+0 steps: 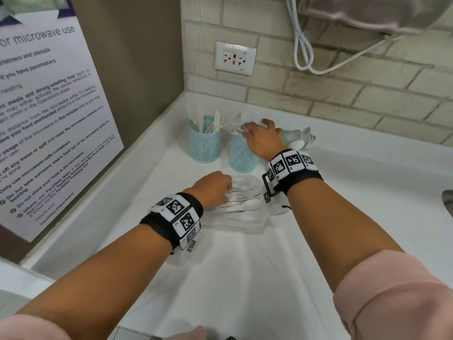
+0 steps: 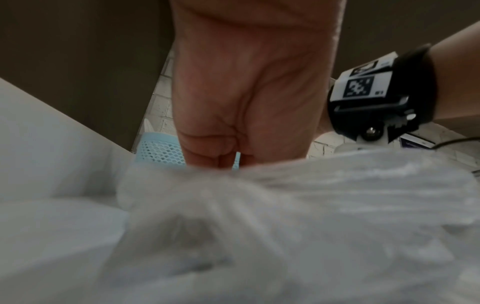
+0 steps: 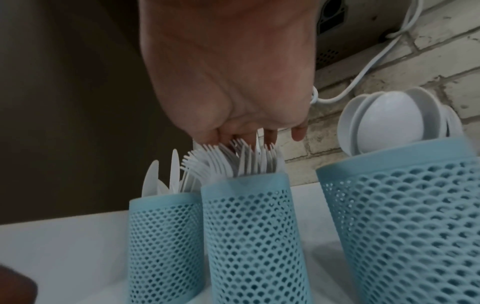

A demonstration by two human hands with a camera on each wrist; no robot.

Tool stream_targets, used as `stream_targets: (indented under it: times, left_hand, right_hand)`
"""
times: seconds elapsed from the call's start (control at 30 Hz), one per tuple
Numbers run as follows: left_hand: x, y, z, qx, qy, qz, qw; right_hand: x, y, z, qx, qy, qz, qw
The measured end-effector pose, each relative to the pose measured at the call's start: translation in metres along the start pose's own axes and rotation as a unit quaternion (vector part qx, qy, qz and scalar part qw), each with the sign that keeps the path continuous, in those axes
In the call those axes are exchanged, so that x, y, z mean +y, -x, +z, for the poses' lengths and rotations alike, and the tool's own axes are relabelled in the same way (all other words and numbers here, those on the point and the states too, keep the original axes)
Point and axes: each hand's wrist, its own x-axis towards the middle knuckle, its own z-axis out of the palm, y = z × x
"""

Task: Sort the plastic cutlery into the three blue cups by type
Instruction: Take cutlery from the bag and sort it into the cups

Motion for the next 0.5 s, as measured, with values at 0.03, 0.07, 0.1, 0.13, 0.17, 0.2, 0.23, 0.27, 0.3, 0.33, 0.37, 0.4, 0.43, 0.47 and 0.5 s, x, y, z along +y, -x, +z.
stream_targets:
  times: [0.03,0.07,0.1,0.13,0.17,0.2,0.23,0.27,0.3,0.33,0.37,0.4,0.43,0.47,0.5]
  left_hand:
    - [0.000,0.000,0.000,0.002,0.001,-0.004,1.000]
    - [0.000,0.000,0.001,0.003,0.002,-0.008,1.000]
    - [0.000,0.000,0.001,0.004,0.002,-0.009,1.000]
    - [0.000,0.000,0.001,0.003,-0.002,-0.009,1.000]
    - [0.000,0.000,0.001,0.001,-0.007,-0.008,1.000]
    - [0.000,0.000,0.001,-0.003,-0.013,-0.007,1.000]
    - [0.001,0.001,0.001,-0.008,-0.020,-0.007,1.000]
    - [0.002,0.001,0.001,-0.013,-0.028,-0.006,0.999]
    - [0.003,0.001,0.001,-0.017,-0.040,-0.006,0.999]
    - [0.004,0.001,0.002,-0.020,-0.054,-0.006,0.998]
    - [0.005,0.001,0.003,-0.022,-0.068,-0.007,0.997]
    - [0.005,0.002,0.004,-0.023,-0.081,-0.008,0.996]
    - [0.006,0.002,0.005,-0.020,-0.091,-0.010,0.996]
    - [0.007,0.002,0.006,-0.014,-0.099,-0.010,0.995]
    - [0.007,0.002,0.006,-0.007,-0.106,-0.009,0.994]
  right_hand:
    - [-0.001,0.001,-0.002,-0.004,0.000,-0.004,1.000]
    - [-0.002,0.003,-0.005,0.014,-0.002,-0.007,1.000]
    - [-0.003,0.005,-0.009,0.051,-0.009,-0.009,0.999]
    - [-0.004,0.008,-0.012,0.103,-0.023,-0.012,0.994]
    - [-0.006,0.012,-0.016,0.156,-0.050,-0.017,0.986]
    - [-0.007,0.016,-0.019,0.195,-0.085,-0.023,0.977]
    - [-0.008,0.019,-0.023,0.211,-0.116,-0.029,0.970]
    - [-0.008,0.023,-0.026,0.201,-0.135,-0.029,0.970]
    - [-0.007,0.026,-0.029,0.162,-0.140,-0.021,0.977]
    - [-0.007,0.031,-0.032,0.098,-0.133,-0.011,0.986]
    - [-0.006,0.036,-0.033,0.018,-0.107,-0.003,0.994]
    - [-0.006,0.041,-0.034,-0.059,-0.061,-0.001,0.996]
    - [-0.006,0.046,-0.033,-0.123,-0.008,-0.004,0.992]
    - [-0.006,0.051,-0.033,-0.168,0.035,-0.009,0.985]
    - [-0.006,0.057,-0.032,-0.195,0.063,-0.015,0.979]
